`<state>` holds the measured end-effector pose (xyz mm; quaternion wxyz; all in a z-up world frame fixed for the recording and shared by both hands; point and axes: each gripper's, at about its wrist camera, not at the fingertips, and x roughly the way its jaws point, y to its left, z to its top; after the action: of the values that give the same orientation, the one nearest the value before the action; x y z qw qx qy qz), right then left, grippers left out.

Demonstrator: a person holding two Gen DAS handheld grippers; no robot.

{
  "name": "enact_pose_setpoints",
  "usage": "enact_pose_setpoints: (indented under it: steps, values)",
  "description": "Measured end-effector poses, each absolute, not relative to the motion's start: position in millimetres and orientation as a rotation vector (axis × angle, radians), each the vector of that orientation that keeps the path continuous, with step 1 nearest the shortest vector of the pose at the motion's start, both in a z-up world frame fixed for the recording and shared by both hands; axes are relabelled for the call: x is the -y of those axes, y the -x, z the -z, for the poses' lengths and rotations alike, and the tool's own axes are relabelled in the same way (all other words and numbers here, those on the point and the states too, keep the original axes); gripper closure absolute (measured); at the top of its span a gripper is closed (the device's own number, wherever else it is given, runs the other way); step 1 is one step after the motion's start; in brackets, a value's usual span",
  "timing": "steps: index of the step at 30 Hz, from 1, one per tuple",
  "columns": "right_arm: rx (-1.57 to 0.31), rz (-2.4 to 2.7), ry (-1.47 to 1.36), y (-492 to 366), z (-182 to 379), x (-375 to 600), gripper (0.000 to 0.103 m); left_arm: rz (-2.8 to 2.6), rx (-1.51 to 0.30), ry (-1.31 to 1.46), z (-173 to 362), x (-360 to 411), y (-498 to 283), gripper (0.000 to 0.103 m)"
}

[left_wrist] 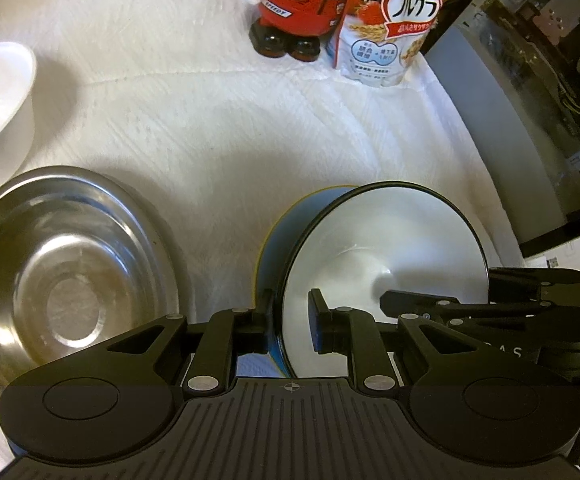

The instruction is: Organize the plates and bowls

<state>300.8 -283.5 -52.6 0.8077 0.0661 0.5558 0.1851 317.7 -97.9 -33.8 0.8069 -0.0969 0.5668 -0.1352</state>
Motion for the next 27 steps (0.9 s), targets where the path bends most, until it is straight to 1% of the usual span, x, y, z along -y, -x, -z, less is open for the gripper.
enact_pose_setpoints:
  steps: [15,22,27]
  values:
    - [-1.178,-0.387,-0.131,-299.6,44.9,284.7,0.065,0.275,-1.207,0.186,29.6,100.3,-315.3,0.084]
    - [-1.161,-0.382,-0.104,-299.4,36.9,285.8,0.065,0.252,-1.176,0.181,22.4,95.7,-315.6,0.084]
    - [-1.095,-0.362,-0.037,-295.4,25.3,282.4,0.065,0.236,-1.161,0.192,18.4,89.6,-316.6,0.084]
